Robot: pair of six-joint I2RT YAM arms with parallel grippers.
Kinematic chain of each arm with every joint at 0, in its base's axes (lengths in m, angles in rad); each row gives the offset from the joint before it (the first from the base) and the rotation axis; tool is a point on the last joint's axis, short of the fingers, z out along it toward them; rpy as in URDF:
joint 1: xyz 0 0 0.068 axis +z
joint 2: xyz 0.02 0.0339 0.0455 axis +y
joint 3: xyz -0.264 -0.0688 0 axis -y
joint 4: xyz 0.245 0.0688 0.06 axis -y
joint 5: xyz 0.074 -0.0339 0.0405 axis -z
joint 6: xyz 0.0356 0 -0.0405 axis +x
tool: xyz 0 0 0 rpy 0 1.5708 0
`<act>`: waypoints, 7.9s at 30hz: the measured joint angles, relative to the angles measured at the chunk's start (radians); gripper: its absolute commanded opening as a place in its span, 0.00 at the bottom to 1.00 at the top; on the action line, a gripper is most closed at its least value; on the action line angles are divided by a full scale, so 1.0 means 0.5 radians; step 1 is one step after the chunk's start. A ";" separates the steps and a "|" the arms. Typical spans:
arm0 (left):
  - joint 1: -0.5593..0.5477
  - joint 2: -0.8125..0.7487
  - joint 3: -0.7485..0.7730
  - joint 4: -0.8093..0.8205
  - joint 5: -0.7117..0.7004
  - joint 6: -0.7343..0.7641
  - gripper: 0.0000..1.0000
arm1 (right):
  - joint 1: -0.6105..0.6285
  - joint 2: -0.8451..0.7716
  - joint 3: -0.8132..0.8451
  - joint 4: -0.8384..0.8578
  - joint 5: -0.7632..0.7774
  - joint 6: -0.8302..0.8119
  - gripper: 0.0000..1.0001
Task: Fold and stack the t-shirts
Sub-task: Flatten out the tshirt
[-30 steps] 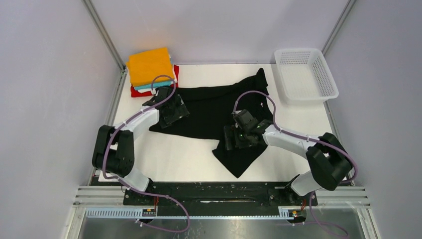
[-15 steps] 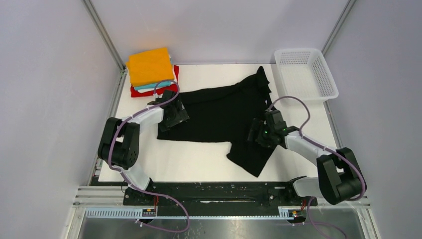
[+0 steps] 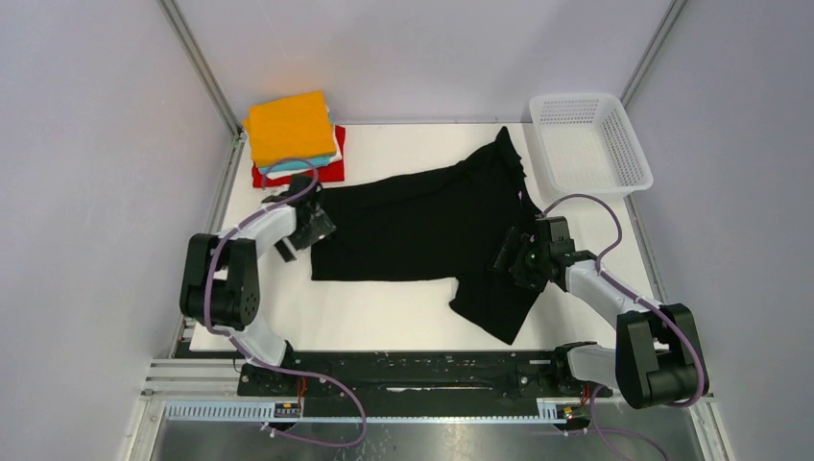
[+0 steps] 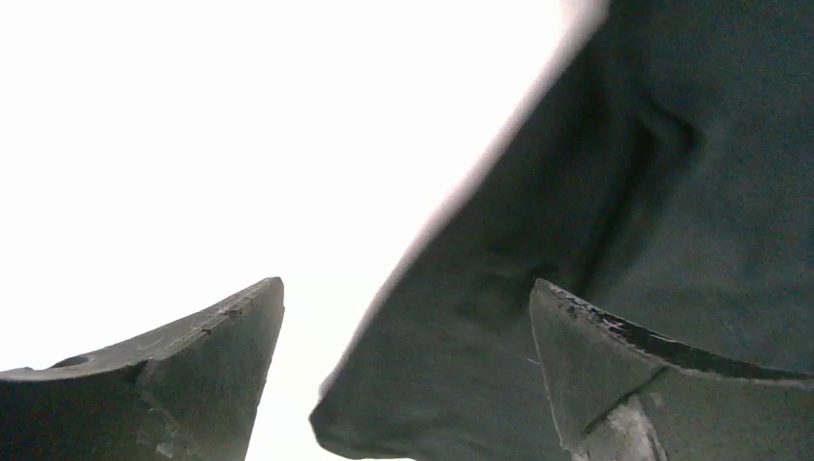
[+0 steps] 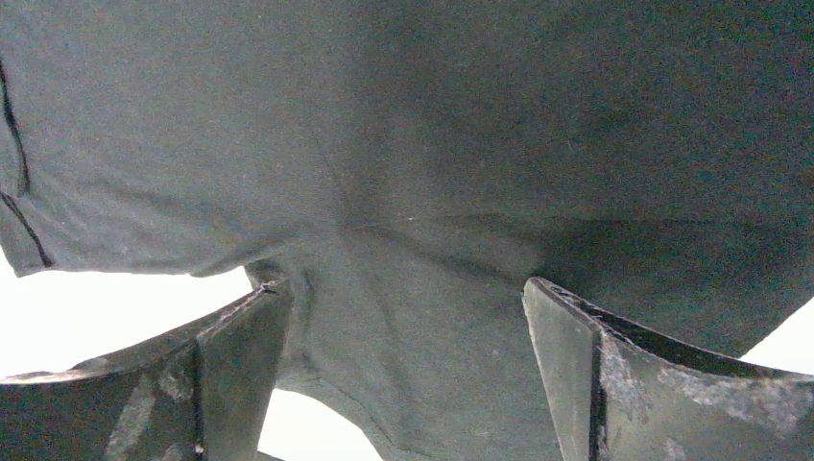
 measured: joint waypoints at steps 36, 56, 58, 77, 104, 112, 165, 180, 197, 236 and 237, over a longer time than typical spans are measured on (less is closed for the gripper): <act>-0.279 0.137 0.130 -0.726 -0.632 -0.033 0.99 | -0.069 -0.034 -0.002 -0.070 0.056 -0.026 1.00; -0.446 0.011 0.100 -0.541 -0.301 0.151 0.99 | -0.085 -0.032 0.014 -0.109 0.096 -0.063 1.00; -0.428 0.102 0.115 -0.610 -0.363 0.098 0.99 | -0.091 -0.031 0.015 -0.111 0.096 -0.063 1.00; 0.186 -0.407 -0.255 -0.449 -0.334 -0.100 0.96 | -0.111 -0.022 0.024 -0.121 0.096 -0.068 1.00; 0.194 -0.542 -0.598 -0.228 -0.072 -0.282 0.38 | -0.111 -0.023 0.024 -0.124 0.095 -0.081 0.99; 0.242 -0.355 -0.445 -0.138 -0.008 -0.249 0.00 | -0.112 -0.047 0.022 -0.164 0.097 -0.102 1.00; -0.015 -0.966 -0.645 -0.020 0.065 -0.132 0.00 | 1.049 -0.313 -0.022 -1.199 0.643 0.460 0.64; -0.015 -1.086 -0.645 -0.030 0.057 -0.130 0.00 | 1.078 -0.323 0.008 -1.195 0.684 0.539 0.00; -0.021 -1.661 -0.507 -0.068 0.112 -0.119 0.00 | 1.083 -1.084 0.653 -1.347 1.391 0.282 0.00; -0.007 -2.107 1.483 -0.179 0.163 0.044 0.00 | 1.086 -0.671 3.585 -1.458 1.139 -1.127 0.00; -0.007 -2.091 1.413 -0.166 0.132 0.053 0.00 | 1.086 -0.658 3.512 -1.421 1.231 -1.167 0.00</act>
